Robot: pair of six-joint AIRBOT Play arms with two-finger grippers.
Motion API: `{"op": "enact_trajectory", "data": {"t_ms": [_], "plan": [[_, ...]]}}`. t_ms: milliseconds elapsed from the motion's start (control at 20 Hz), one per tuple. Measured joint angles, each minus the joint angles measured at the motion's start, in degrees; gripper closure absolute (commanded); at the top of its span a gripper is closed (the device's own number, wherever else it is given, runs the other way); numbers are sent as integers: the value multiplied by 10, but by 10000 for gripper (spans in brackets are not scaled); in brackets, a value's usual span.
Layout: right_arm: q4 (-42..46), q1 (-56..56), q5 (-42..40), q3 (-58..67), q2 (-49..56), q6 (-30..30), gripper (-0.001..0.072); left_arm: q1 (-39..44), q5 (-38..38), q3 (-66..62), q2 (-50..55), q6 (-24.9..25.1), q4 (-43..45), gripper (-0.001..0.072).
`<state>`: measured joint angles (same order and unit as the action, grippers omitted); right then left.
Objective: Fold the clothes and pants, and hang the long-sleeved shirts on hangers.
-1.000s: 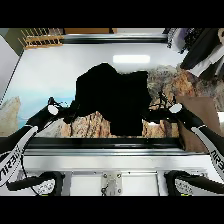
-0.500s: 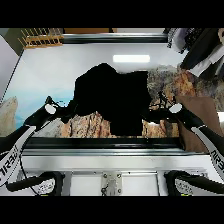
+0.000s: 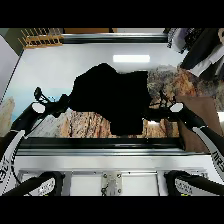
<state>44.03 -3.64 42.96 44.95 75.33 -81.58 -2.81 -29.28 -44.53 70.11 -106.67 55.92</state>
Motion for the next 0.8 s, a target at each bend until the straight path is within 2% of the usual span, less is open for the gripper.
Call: {"op": "enact_trajectory", "data": {"t_ms": [150,350,550,800], "plan": [[28,35,28,70,-48,0,693,-43,-19,-60,-52,33,0,693],[43,87,98,226,-137,0,694,-104,-92,-194,-151,71,-7,693],[58,107,127,373,-233,0,694,-137,-127,-296,-271,83,-4,693],[69,113,130,463,-346,-1,694,-147,-154,-361,-416,88,6,695]]}}
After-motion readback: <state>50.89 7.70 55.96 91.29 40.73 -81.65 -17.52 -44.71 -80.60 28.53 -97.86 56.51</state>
